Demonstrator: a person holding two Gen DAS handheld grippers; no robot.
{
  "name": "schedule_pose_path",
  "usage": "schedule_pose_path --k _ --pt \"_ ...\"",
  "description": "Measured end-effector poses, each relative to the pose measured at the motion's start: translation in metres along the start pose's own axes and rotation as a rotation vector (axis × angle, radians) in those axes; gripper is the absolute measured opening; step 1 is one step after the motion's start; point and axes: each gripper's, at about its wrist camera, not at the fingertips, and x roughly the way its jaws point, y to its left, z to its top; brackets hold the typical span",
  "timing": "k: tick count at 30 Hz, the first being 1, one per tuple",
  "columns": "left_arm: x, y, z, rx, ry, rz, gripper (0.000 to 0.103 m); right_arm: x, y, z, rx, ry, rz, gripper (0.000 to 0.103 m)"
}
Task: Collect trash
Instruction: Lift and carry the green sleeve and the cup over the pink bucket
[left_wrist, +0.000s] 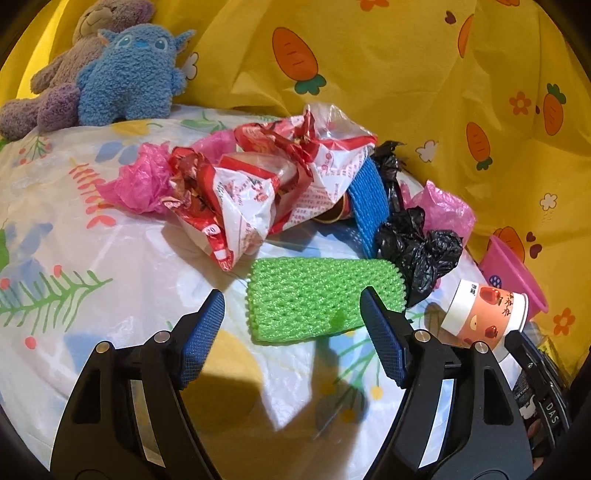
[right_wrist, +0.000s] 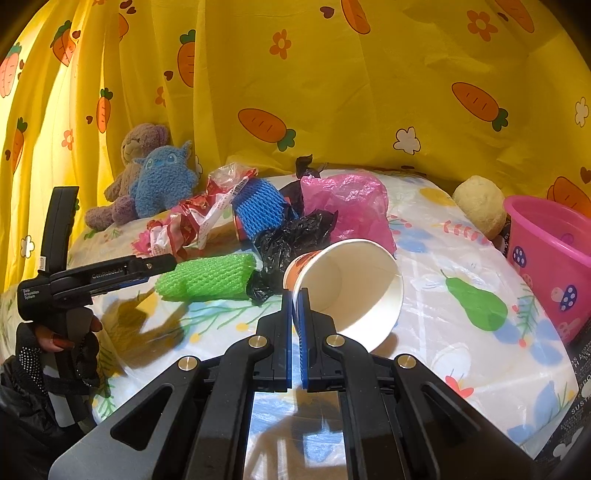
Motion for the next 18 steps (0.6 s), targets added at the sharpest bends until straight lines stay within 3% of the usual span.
schedule_pose_path --k 3,4,5,6,7,9,11,14,18 --pt "0.012 -0.004 0.000 0.002 0.053 -0.007 0.064 0.000 0.000 0.000 0.002 0.001 0.000 0.004" --pt "0.017 -0.005 0.000 0.006 0.075 0.006 0.055 0.000 0.000 0.000 0.002 0.001 0.000 0.004" --pt "0.019 -0.007 0.000 0.011 0.083 0.020 0.052 0.000 0.000 0.000 0.003 0.001 0.001 0.004" --pt "0.019 -0.009 0.001 0.018 0.080 0.021 0.049 0.000 0.000 0.000 0.003 0.001 0.000 0.004" --pt "0.020 -0.011 0.001 0.027 0.086 0.024 0.038 0.000 0.000 0.000 0.003 0.002 0.001 0.004" --pt "0.022 -0.014 -0.001 0.038 0.094 0.047 0.035 0.001 0.000 0.000 0.005 0.005 0.002 0.004" --pt "0.022 -0.015 -0.001 0.043 0.092 0.049 0.020 0.001 0.000 -0.001 0.007 0.006 0.001 0.004" --pt "0.019 -0.015 -0.001 0.043 0.077 0.047 0.007 0.000 0.000 -0.001 0.007 0.004 0.000 0.004" --pt "0.013 -0.020 -0.002 0.070 0.041 0.032 0.004 -0.001 0.000 -0.001 0.008 0.001 -0.003 0.004"
